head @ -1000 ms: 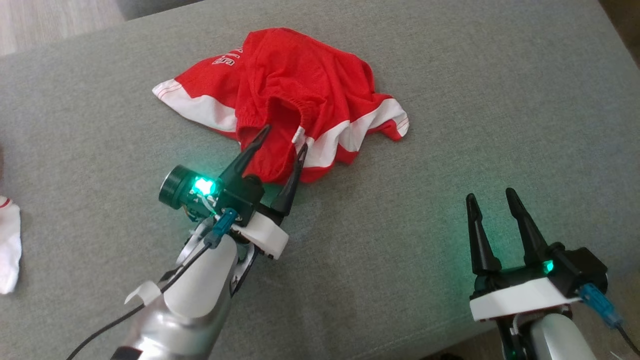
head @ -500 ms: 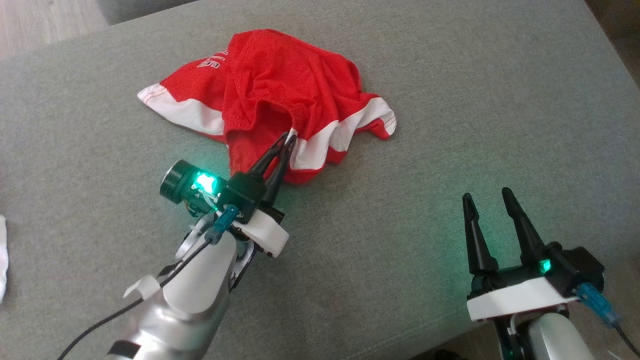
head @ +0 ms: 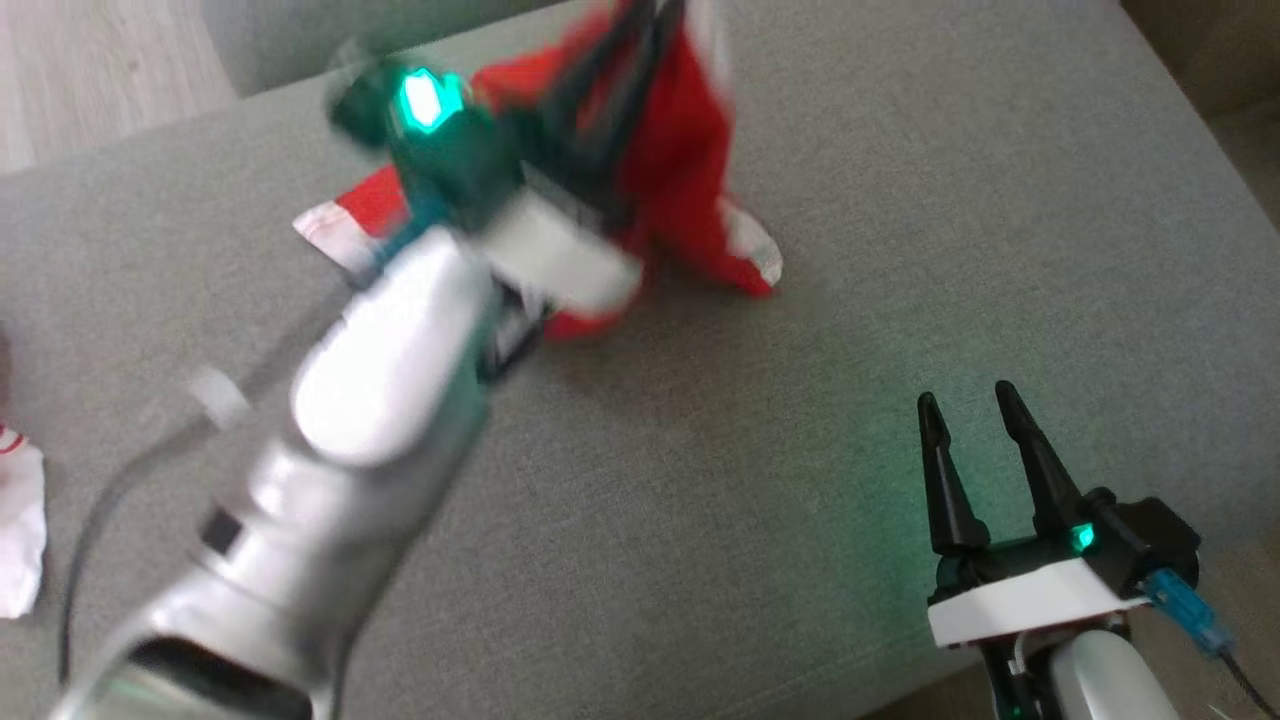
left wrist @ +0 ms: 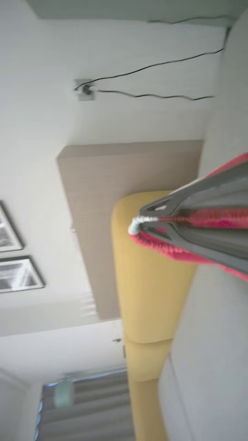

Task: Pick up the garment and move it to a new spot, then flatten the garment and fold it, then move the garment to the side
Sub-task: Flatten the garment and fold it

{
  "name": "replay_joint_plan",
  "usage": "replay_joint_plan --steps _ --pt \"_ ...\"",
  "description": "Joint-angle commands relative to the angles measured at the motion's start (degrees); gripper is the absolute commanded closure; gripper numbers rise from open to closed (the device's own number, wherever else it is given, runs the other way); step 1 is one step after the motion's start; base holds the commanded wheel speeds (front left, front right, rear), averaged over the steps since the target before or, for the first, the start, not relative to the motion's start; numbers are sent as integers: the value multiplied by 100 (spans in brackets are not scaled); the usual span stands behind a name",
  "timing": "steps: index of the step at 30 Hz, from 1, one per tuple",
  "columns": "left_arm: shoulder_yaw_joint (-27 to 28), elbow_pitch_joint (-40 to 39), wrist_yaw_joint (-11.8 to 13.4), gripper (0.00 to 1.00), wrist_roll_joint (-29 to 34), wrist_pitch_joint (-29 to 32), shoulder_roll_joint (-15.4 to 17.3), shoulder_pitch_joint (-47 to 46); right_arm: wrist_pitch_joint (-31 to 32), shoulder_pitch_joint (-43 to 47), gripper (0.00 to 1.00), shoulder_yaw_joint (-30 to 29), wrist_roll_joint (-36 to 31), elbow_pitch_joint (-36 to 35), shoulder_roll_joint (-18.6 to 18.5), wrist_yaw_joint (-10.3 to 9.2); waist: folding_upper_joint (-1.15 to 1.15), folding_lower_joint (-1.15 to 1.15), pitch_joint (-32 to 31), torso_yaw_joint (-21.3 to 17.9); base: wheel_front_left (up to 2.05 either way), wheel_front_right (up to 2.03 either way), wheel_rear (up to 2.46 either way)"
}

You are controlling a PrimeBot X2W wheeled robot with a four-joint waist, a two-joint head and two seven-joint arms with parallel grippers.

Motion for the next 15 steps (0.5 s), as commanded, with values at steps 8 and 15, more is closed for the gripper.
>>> replay_joint_plan --steps 8,15 --pt "1186 -1981 36 100 -1511 815 1026 416 -21 103 0 240 19 -226 -42 -5 0 0 -288 271 0 0 0" --pt "1484 -2483 154 100 -2009 733 1666 2475 -21 59 0 318 173 -101 -42 -5 0 0 -147 1007 0 0 0"
